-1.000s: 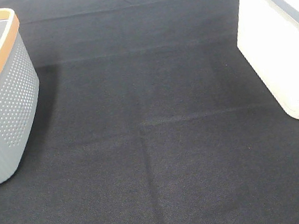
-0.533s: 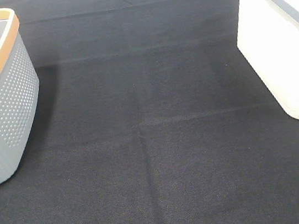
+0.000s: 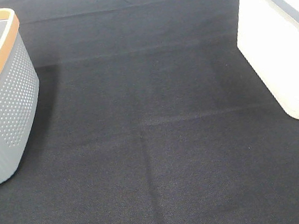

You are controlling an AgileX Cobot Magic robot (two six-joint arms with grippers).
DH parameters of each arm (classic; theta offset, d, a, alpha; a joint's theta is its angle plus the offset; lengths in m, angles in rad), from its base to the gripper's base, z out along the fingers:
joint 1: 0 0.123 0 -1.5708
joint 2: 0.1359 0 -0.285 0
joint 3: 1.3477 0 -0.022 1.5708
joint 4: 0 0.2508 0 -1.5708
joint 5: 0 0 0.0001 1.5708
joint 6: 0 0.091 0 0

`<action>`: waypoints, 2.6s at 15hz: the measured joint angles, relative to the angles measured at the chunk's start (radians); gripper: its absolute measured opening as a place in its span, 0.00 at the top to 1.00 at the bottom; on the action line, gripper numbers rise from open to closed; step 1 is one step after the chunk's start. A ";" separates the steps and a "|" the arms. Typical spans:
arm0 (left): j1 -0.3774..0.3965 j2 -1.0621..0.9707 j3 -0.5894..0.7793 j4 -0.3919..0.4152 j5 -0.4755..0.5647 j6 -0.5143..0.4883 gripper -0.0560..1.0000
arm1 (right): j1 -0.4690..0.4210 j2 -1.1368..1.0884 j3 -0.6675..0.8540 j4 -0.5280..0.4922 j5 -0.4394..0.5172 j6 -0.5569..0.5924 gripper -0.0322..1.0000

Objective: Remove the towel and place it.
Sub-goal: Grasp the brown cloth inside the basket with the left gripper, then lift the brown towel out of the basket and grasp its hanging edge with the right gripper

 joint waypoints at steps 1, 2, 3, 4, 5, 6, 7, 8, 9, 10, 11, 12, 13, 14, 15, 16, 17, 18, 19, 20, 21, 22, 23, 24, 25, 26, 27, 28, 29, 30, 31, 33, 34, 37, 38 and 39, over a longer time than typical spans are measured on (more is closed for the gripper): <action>0.000 0.002 0.000 -0.004 -0.005 0.000 0.39 | 0.000 0.000 0.000 0.000 0.000 0.000 0.24; 0.000 0.009 -0.002 -0.007 -0.007 0.000 0.44 | 0.000 0.000 0.000 0.000 0.000 0.000 0.24; 0.000 0.011 -0.006 -0.013 -0.007 0.000 0.48 | 0.000 0.000 0.000 0.000 0.000 0.000 0.24; 0.000 0.016 -0.006 -0.028 -0.004 0.000 0.53 | 0.000 0.000 0.000 0.000 0.000 0.000 0.24; 0.000 0.028 -0.006 -0.030 -0.004 0.000 0.60 | 0.000 0.000 0.000 0.000 0.000 0.000 0.24; 0.000 0.038 -0.007 -0.030 -0.004 0.016 0.72 | 0.000 0.000 0.000 0.000 0.000 0.000 0.24; 0.000 0.038 -0.019 -0.030 -0.005 0.038 0.79 | 0.000 0.000 0.000 0.000 0.000 0.000 0.24; 0.000 0.038 -0.036 -0.031 -0.005 0.057 0.85 | 0.000 0.000 0.000 0.000 0.000 0.000 0.24; 0.000 0.038 -0.058 -0.028 -0.004 0.075 0.92 | 0.000 0.000 0.000 0.000 0.000 0.000 0.24; 0.000 0.038 -0.083 -0.021 -0.005 0.087 0.95 | 0.000 0.000 0.000 0.000 0.000 0.000 0.24; 0.001 0.038 -0.104 -0.017 -0.001 0.093 0.95 | 0.000 0.000 0.000 0.000 0.000 0.000 0.24; 0.001 0.038 -0.104 -0.017 -0.001 0.093 0.95 | 0.000 0.000 0.000 0.000 0.000 0.000 0.24; 0.001 0.038 -0.126 -0.017 0.011 0.096 0.95 | 0.000 0.000 0.000 0.000 0.000 0.000 0.24; 0.001 0.038 -0.148 -0.017 0.024 0.099 0.95 | 0.000 0.000 0.000 0.000 0.000 0.000 0.24; 0.001 0.038 -0.180 -0.017 0.054 0.107 0.95 | 0.000 0.000 0.000 0.000 0.000 0.000 0.24; 0.001 0.038 -0.201 -0.020 0.077 0.117 0.95 | 0.000 0.000 0.000 0.000 0.000 0.000 0.24; 0.001 0.038 -0.221 -0.038 0.097 0.141 0.95 | 0.000 0.000 0.000 0.000 0.000 0.000 0.24; 0.001 0.038 -0.239 -0.074 0.117 0.172 0.95 | 0.000 0.000 0.000 0.000 0.000 0.000 0.24; 0.000 0.035 -0.256 -0.116 0.127 0.206 0.95 | 0.000 0.000 0.000 0.000 0.000 0.000 0.24; 0.000 0.028 -0.268 -0.164 0.140 0.244 0.95 | 0.000 0.000 0.000 0.000 0.000 0.000 0.24; 0.000 0.012 -0.294 -0.217 0.155 0.281 0.95 | 0.000 0.000 0.000 0.000 0.000 0.000 0.24; 0.000 0.003 -0.316 -0.240 0.164 0.297 0.95 | 0.000 0.000 0.000 0.000 0.000 0.000 0.24; 0.000 -0.008 -0.332 -0.265 0.169 0.307 0.95 | 0.000 0.000 0.000 0.000 0.000 0.000 0.24; 0.000 -0.026 -0.339 -0.304 0.170 0.311 0.95 | 0.000 0.000 0.000 0.000 0.000 0.000 0.24; 0.000 -0.048 -0.339 -0.354 0.170 0.332 0.95 | 0.000 0.000 0.000 0.000 0.000 0.000 0.24; 0.000 -0.074 -0.339 -0.424 0.168 0.373 0.95 | 0.000 0.000 0.000 0.000 0.000 0.000 0.24; 0.000 -0.099 -0.341 -0.507 0.167 0.421 0.95 | 0.000 0.000 0.000 0.000 0.000 0.000 0.24; 0.000 -0.099 -0.341 -0.507 0.167 0.421 0.95 | 0.000 0.000 0.000 0.000 0.000 0.000 0.24; 0.000 -0.143 -0.341 -0.611 0.165 0.490 0.95 | 0.000 0.000 0.000 0.000 0.000 0.000 0.24; 0.000 -0.175 -0.343 -0.668 0.161 0.523 0.95 | 0.000 0.000 0.000 0.000 0.000 0.000 0.24; 0.000 -0.205 -0.344 -0.714 0.158 0.551 0.95 | 0.000 0.000 0.000 0.000 0.000 0.000 0.24; -0.013 -0.266 -0.344 -0.782 0.132 0.598 0.95 | 0.000 0.000 0.000 0.000 0.000 0.000 0.24; -0.034 -0.297 -0.344 -0.809 0.106 0.622 0.95 | 0.000 0.000 0.000 0.000 0.000 0.000 0.24; -0.180 -0.371 -0.372 -0.847 0.036 0.722 0.95 | 0.000 0.000 0.000 0.000 0.000 0.000 0.24; -0.230 -0.379 -0.398 -0.848 0.024 0.737 0.95 | 0.000 0.000 0.000 0.000 0.000 0.000 0.24; -0.278 -0.380 -0.424 -0.848 0.007 0.752 0.95 | 0.000 0.000 0.000 0.000 0.000 0.000 0.24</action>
